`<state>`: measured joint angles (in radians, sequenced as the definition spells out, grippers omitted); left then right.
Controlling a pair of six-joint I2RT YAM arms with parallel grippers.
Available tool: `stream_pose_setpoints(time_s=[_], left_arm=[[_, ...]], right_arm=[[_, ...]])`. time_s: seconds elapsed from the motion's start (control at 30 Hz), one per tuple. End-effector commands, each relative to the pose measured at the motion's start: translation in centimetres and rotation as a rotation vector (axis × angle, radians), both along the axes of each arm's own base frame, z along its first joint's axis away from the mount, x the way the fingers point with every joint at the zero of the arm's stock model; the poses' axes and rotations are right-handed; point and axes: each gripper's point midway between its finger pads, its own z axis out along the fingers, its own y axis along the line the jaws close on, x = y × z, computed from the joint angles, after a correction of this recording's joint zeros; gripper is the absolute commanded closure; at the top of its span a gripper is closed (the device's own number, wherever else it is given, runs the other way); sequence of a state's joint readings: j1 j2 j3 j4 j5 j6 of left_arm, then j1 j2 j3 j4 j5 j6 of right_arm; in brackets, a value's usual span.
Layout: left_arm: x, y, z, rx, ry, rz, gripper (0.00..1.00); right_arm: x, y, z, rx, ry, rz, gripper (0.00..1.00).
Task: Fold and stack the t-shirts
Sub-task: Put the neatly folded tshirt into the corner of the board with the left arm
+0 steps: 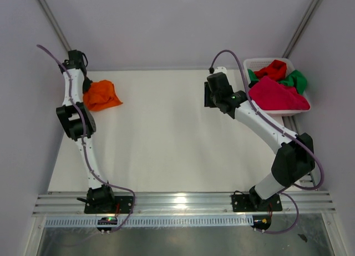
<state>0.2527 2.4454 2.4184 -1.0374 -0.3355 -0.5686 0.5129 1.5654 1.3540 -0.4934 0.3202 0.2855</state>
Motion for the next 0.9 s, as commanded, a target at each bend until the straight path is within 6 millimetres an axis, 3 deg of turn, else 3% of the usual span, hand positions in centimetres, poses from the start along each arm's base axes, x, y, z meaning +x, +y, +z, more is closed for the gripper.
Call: stream_pose_setpoints(time_s=[0.0, 0.2, 0.4, 0.43, 0.47, 0.57, 0.67, 0.87], left_arm=[[1.6, 2.0, 4.2, 0.025, -0.145, 0.033, 0.96], [2.8, 2.7, 6.8, 0.028, -0.25, 0.037, 0.96], [3.4, 3.2, 6.4, -0.009, -0.271, 0.028, 0.89], [3.4, 2.6, 6.1, -0.031, -0.265, 0.004, 0.83], [3.4, 2.3, 5.9, -0.044, -0.26, -0.012, 0.48], [2.7, 1.9, 5.2, -0.065, -0.229, -0.025, 0.29], [1.9, 1.2, 4.8, -0.09, -0.2, -0.047, 0.24], [0.4, 0.0, 5.0, -0.127, -0.165, -0.075, 0.24]], right_arm=[[0.7, -0.5, 0.5, -0.012, -0.021, -0.022, 0.56], [0.8, -0.3, -0.3, -0.013, -0.005, -0.025, 0.56], [1.1, -0.2, -0.5, -0.018, -0.001, -0.023, 0.56], [1.1, -0.2, -0.6, -0.02, 0.003, -0.023, 0.56], [1.1, -0.2, -0.9, -0.019, 0.008, -0.022, 0.56], [0.9, 0.1, -1.7, -0.011, 0.027, -0.016, 0.56], [0.7, 0.3, -2.5, -0.002, 0.044, -0.01, 0.56], [0.3, 0.4, -3.3, 0.009, 0.056, -0.006, 0.56]])
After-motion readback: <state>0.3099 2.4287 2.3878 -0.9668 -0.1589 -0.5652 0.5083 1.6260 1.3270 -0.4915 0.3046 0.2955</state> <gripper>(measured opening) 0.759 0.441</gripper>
